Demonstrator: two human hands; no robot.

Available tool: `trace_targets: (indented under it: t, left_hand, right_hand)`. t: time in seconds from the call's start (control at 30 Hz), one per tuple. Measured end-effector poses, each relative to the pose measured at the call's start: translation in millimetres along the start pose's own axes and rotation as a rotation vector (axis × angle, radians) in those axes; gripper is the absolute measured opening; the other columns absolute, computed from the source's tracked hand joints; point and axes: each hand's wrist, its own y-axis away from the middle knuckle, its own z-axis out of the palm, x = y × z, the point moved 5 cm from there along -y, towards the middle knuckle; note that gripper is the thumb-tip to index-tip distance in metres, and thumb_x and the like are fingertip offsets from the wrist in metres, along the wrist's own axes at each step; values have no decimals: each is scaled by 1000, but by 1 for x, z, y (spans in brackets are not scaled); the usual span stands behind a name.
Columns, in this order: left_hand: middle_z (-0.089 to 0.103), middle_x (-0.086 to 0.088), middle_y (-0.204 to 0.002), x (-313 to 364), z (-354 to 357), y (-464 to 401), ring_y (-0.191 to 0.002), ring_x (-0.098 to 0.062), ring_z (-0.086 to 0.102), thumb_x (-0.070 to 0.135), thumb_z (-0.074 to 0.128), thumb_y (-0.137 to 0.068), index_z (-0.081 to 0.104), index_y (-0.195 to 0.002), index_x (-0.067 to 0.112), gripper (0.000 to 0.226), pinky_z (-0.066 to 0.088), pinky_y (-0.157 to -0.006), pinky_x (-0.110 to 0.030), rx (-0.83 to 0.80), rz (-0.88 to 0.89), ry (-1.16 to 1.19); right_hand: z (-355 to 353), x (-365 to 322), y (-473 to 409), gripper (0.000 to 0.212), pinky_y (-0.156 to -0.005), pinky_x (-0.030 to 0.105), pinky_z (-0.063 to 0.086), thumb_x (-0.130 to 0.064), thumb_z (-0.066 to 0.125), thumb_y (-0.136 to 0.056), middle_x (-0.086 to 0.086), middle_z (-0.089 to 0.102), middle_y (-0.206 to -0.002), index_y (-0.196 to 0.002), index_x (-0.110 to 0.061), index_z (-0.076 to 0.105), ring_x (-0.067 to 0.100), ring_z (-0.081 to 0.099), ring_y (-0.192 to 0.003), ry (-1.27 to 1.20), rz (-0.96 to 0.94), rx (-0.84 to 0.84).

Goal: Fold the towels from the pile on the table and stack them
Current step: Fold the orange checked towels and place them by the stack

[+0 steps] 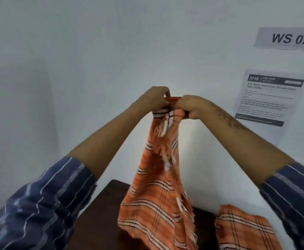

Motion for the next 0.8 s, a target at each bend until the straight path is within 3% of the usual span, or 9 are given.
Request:
trace_targets:
  t: [0.17, 0.33, 0.4, 0.5, 0.57, 0.63, 0.7, 0.73, 0.8]
  left_hand:
    - [61, -10, -119, 4, -10, 8, -107, -23, 55, 33, 49, -96, 59, -117, 10, 34, 42, -80, -29, -30, -13, 94]
    - [59, -1, -114, -10, 1, 27, -102, -17, 58, 38, 73, -79, 49, -124, 17, 56, 49, -89, -31, -315, 30, 428]
    - [60, -1, -112, -12, 8, 28, -99, -18, 58, 26, 74, -79, 48, -125, 16, 54, 47, -84, -27, -193, 90, 327]
    - [63, -2, -107, -15, 5, 28, -93, -16, 55, 5, 63, -81, 55, -120, 15, 41, 41, -74, -21, 28, 141, 276]
    - [61, 2, -103, -20, 6, 28, -89, -12, 53, 0, 60, -79, 55, -120, 17, 45, 41, -69, -17, -1, 138, 352]
    - [62, 2, -96, -22, 11, 30, -83, -11, 55, -5, 60, -77, 56, -117, 19, 47, 46, -70, -20, -73, 155, 476]
    - [65, 1, -93, -20, 14, 31, -79, -11, 57, -8, 61, -75, 56, -115, 18, 48, 49, -74, -27, -105, 172, 619]
    - [65, 1, -93, -21, 14, 32, -80, -12, 58, -6, 62, -75, 55, -115, 18, 47, 50, -76, -28, -83, 176, 671]
    - [63, 3, -99, -24, 13, 33, -86, -17, 59, 4, 67, -75, 54, -116, 20, 46, 50, -79, -32, 25, 158, 769]
  right_hand:
    - [6, -8, -3, 11, -55, 40, 59, 9, 47, -89, 21, 60, -83, -94, 4, 55, 25, 66, -67, -366, 62, 73]
    - [-1, -9, -6, 15, -72, 48, 58, 8, 54, -80, 26, 56, -111, -94, 2, 55, 35, 63, -97, -647, 7, 143]
    - [2, -11, -3, 13, -78, 52, 57, 6, 55, -80, 26, 54, -112, -91, 0, 54, 38, 62, -100, -634, 4, 95]
    - [-1, -8, 2, 34, -73, 50, 58, 1, 62, -82, 26, 49, -127, -114, 1, 52, 42, 64, -97, -205, 29, -47]
    - [-20, -6, 1, 89, -78, 46, 58, -2, 75, -73, 16, 13, -156, -147, -11, 25, 38, 57, -113, 304, -25, 66]
    - [-26, -11, 5, 114, -85, 44, 56, -2, 81, -67, 3, -8, -159, -152, -22, 6, 31, 47, -127, 662, -120, 139]
    - [-22, -11, 10, 99, -83, 37, 55, -7, 81, -68, 4, 29, -153, -149, -20, 25, 26, 53, -119, 854, -146, 82]
    - [-23, -9, 10, 80, -77, 31, 55, -11, 80, -71, 7, 52, -133, -141, -18, 42, 24, 59, -108, 900, -130, 65]
    - [-26, -8, 10, 42, -65, 27, 51, -15, 76, -77, 5, 65, -86, -117, -9, 64, 21, 62, -76, 894, -97, 106]
